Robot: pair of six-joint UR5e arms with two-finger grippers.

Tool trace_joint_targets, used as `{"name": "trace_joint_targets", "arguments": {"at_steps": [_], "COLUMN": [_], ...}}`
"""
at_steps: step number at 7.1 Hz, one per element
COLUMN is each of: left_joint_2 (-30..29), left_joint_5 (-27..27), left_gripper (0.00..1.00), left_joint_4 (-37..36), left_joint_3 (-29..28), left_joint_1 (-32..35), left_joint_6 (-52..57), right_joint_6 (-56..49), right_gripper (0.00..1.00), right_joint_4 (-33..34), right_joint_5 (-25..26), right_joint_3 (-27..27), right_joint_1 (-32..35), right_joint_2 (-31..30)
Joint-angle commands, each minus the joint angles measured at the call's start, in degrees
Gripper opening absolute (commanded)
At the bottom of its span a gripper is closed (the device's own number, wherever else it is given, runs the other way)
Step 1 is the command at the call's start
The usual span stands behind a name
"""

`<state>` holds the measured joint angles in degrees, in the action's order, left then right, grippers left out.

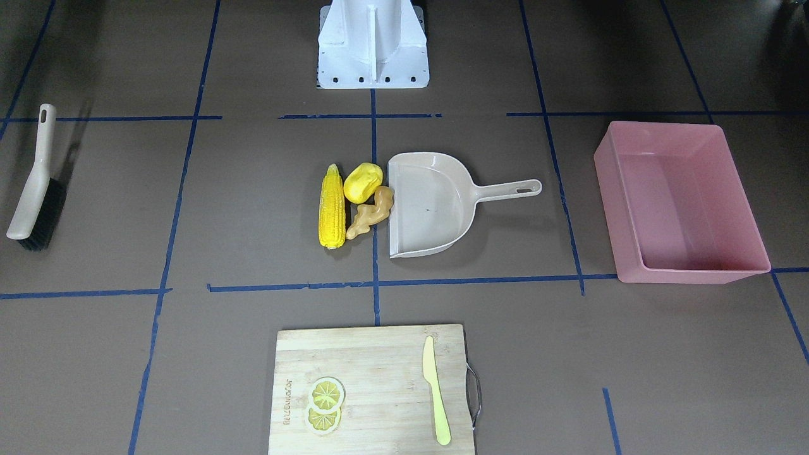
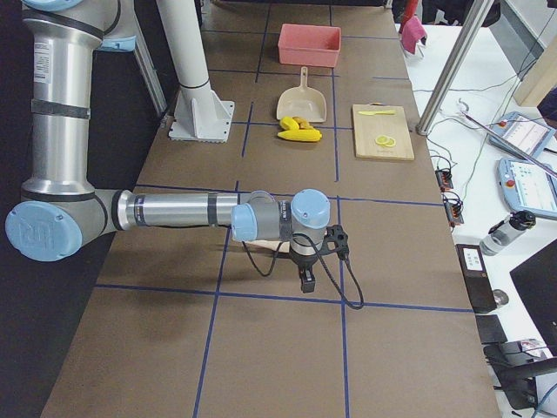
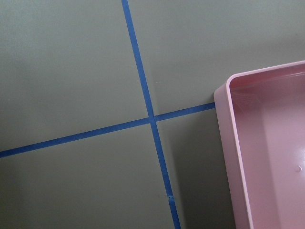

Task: Sweep and dump trash into bin

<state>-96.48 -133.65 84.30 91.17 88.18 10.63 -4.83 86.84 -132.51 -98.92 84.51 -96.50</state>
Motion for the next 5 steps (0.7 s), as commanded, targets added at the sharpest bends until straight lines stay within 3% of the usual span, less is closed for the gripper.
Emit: {"name": "trace_joint_targets", "arguments": {"at_steps": [1, 5], "left_joint_2": [0.15, 2.96], "left_joint_5": [0.31, -2.49], "left_gripper": [1.0, 1.0], "left_joint_4": [0.51, 3.84], "left_joint_3": [1.11, 3.84], "left_joint_1": [-0.12, -0.38], "left_joint_6": [-0.17, -0.08], "right_joint_6": [-0.01, 0.08], "right_gripper": [1.0, 1.0], "right_joint_4": [-0.53, -5.19], "right_joint_5": [-0.03, -0.29], "right_joint_3": [-0.83, -0.3], "right_joint_1": [0.04, -0.14], "right_joint_2": [-0.09, -1.14]}}
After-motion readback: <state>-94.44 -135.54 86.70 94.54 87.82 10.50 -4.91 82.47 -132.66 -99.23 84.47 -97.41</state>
